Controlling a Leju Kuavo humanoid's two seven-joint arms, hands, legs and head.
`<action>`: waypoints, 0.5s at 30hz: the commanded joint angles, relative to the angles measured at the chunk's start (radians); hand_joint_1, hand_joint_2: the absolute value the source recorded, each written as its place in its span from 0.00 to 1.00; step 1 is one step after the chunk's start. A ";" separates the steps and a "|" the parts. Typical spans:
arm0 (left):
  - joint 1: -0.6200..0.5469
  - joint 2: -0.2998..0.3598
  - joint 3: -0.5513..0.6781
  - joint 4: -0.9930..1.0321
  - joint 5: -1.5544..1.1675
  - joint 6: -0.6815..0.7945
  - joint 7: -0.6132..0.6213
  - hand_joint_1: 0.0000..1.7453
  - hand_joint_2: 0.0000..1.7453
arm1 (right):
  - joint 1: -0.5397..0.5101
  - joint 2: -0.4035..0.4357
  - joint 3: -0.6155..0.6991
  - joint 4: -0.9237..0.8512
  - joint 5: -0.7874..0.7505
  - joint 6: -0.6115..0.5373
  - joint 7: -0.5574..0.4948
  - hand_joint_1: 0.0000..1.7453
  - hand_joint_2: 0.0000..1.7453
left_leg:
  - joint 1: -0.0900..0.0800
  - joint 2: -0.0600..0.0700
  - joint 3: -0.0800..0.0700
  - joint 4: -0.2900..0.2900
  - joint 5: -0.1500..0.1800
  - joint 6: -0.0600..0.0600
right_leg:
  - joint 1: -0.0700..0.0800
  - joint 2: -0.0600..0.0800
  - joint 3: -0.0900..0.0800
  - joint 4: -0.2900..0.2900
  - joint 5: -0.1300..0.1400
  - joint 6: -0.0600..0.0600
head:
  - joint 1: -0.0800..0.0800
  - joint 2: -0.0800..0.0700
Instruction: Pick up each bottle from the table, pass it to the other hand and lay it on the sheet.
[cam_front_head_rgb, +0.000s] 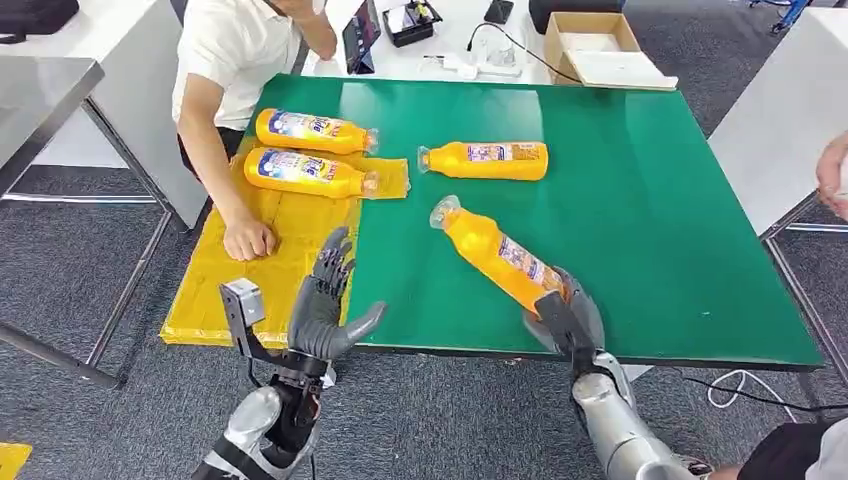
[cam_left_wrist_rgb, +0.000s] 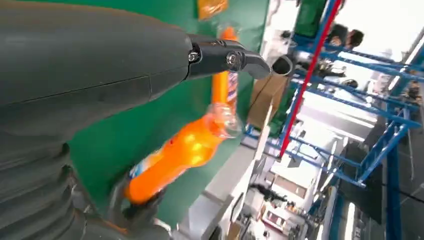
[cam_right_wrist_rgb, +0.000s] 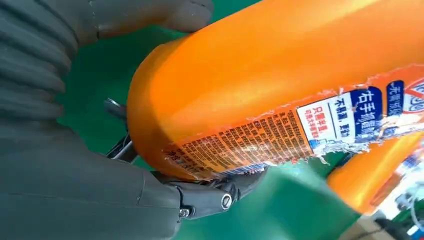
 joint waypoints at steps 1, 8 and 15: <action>0.014 0.046 0.006 0.021 0.021 -0.038 0.015 0.00 1.00 | 0.042 0.059 -0.047 -0.081 -0.062 0.047 -0.016 1.00 1.00 | 0.001 0.002 0.004 -0.001 -0.002 -0.002 | 0.001 0.002 0.004 -0.001 -0.002 -0.003 | 0.000 0.000; 0.040 0.068 -0.018 0.045 0.088 -0.107 0.091 0.00 1.00 | 0.166 0.132 0.075 -0.360 -0.192 0.148 -0.023 1.00 1.00 | 0.001 0.003 0.002 -0.001 -0.002 -0.002 | 0.001 0.003 0.001 0.000 -0.001 -0.003 | 0.000 0.000; 0.033 0.039 -0.038 0.037 0.055 -0.070 0.063 0.00 1.00 | 0.196 0.119 0.248 -0.481 -0.211 0.186 0.038 1.00 1.00 | 0.001 0.001 -0.001 0.000 -0.002 -0.001 | 0.001 0.001 -0.002 0.001 -0.002 -0.002 | 0.000 0.000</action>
